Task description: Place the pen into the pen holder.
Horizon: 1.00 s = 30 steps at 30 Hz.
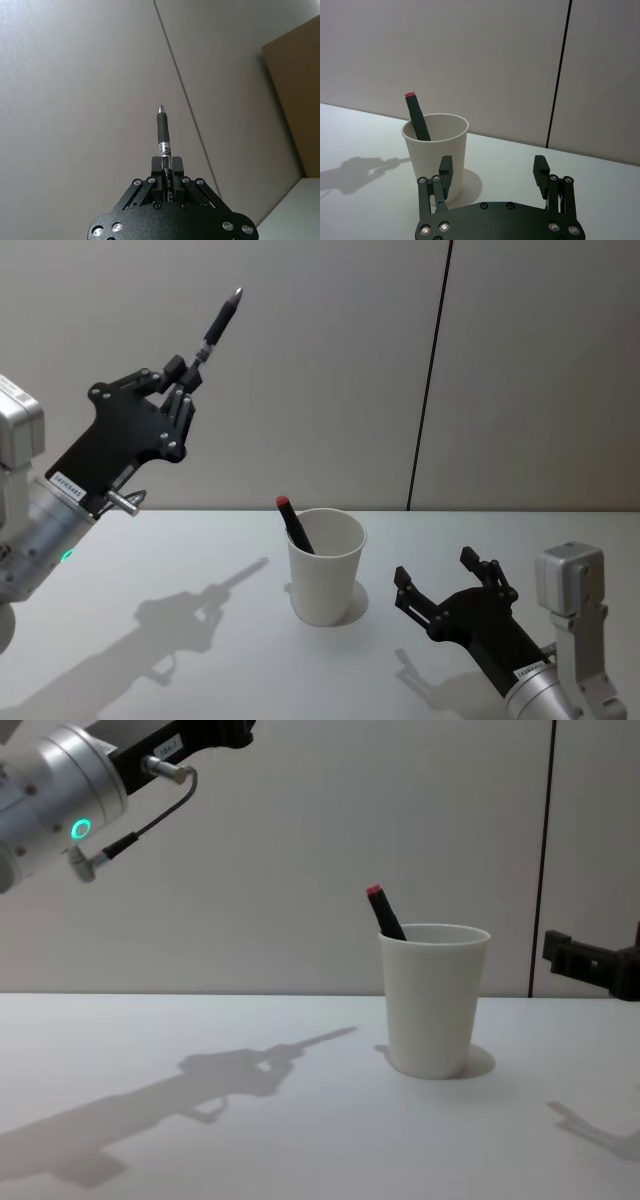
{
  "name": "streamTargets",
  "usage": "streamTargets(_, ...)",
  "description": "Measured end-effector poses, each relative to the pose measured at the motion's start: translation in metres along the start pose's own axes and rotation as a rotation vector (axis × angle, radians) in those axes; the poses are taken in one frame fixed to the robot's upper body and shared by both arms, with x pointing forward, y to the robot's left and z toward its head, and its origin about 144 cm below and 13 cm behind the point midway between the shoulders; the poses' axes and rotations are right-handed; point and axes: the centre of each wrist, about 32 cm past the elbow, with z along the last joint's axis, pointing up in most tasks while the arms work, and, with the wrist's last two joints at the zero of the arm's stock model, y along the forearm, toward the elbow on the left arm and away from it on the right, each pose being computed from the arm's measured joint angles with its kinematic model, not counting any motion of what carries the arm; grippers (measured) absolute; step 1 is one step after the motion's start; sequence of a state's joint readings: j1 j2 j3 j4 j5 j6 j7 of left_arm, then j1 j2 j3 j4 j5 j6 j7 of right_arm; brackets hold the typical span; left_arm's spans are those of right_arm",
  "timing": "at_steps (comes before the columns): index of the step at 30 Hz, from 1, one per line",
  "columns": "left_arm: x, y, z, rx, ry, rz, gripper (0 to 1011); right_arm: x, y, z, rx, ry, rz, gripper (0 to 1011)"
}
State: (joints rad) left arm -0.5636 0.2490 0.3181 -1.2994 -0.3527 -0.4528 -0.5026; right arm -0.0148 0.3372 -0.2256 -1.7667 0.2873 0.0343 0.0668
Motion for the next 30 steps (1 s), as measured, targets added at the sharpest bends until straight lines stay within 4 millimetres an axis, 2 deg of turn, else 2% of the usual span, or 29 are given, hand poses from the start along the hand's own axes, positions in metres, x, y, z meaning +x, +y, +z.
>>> streamTargets(17, 0.004, -0.016, -0.024, -0.116, 0.153, -0.168, 124, 0.005, -0.003, 0.007, -0.076, 0.126, 0.043, 1001)
streamTargets(30, -0.012, -0.023, -0.055, -0.175, 0.333, -0.289, 124, 0.015, -0.007, 0.025, -0.140, 0.327, 0.140, 1001)
